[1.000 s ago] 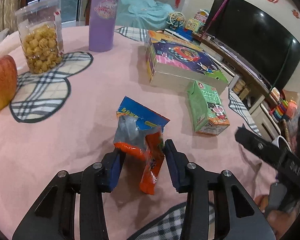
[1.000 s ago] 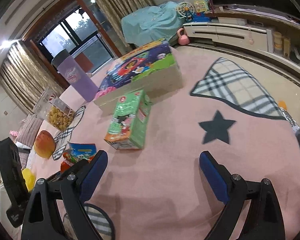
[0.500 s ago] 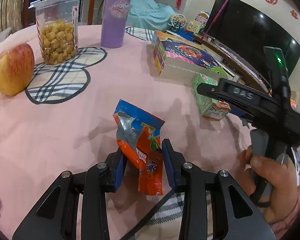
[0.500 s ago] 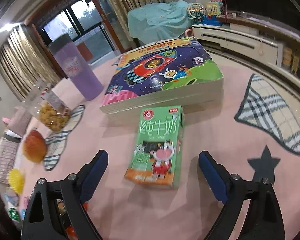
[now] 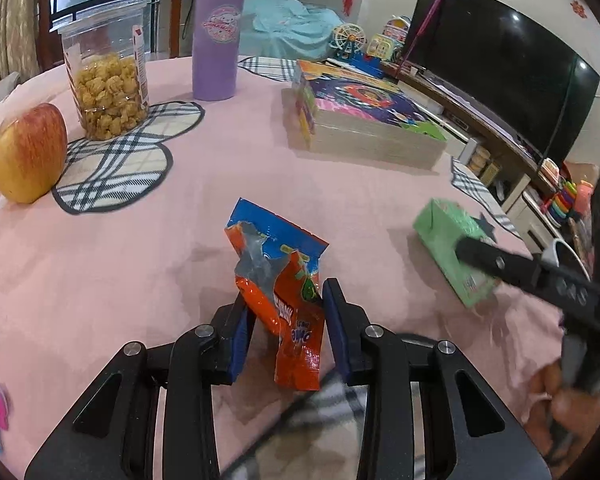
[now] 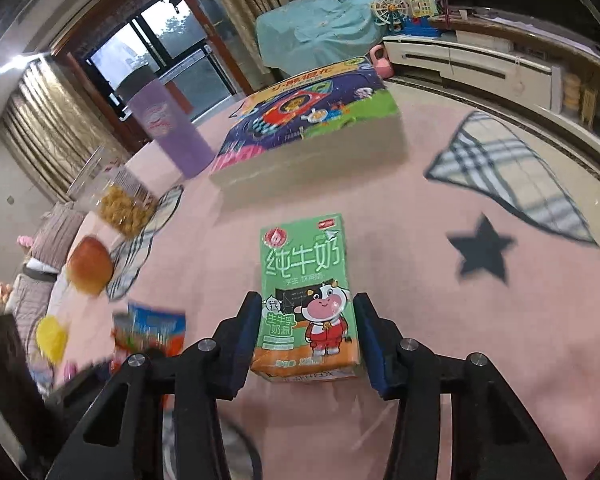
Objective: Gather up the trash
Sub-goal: 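Grasp the orange chip bag with left tool while right tool grasps the green milk carton, then carry the chip bag and milk carton over the bin and lower them in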
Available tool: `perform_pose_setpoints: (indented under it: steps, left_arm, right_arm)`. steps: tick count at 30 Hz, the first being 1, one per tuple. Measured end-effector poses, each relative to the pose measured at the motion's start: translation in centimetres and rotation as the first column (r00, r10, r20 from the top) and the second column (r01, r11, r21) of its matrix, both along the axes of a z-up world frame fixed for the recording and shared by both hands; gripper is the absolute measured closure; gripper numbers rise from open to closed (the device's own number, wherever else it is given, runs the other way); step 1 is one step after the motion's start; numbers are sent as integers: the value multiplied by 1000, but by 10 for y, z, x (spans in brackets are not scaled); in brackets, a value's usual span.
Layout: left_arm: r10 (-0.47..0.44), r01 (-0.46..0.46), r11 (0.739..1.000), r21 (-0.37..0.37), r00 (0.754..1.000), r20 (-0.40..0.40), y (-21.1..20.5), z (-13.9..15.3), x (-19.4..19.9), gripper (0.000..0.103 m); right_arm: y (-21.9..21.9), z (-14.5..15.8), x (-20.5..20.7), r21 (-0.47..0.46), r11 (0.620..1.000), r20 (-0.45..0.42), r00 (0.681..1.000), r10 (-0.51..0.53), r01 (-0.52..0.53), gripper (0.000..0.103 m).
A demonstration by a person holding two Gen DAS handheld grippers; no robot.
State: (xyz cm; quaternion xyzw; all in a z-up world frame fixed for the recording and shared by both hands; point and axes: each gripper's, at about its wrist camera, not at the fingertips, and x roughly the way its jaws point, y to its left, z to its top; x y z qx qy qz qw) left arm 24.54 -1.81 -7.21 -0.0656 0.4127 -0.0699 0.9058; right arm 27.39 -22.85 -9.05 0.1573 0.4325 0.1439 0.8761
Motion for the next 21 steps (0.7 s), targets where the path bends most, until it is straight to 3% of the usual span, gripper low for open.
perform_pose_setpoints:
  steps: [9, 21]
  left_arm:
    - [-70, 71, 997, -22, 997, 24, -28, 14, -50, 74]
    - [-134, 135, 990, -46, 991, 13, -49, 13, -97, 76]
  right_arm:
    - [-26, 15, -71, 41, 998, 51, 998, -45, 43, 56]
    - [-43, 13, -114, 44, 997, 57, 996, -71, 69, 56]
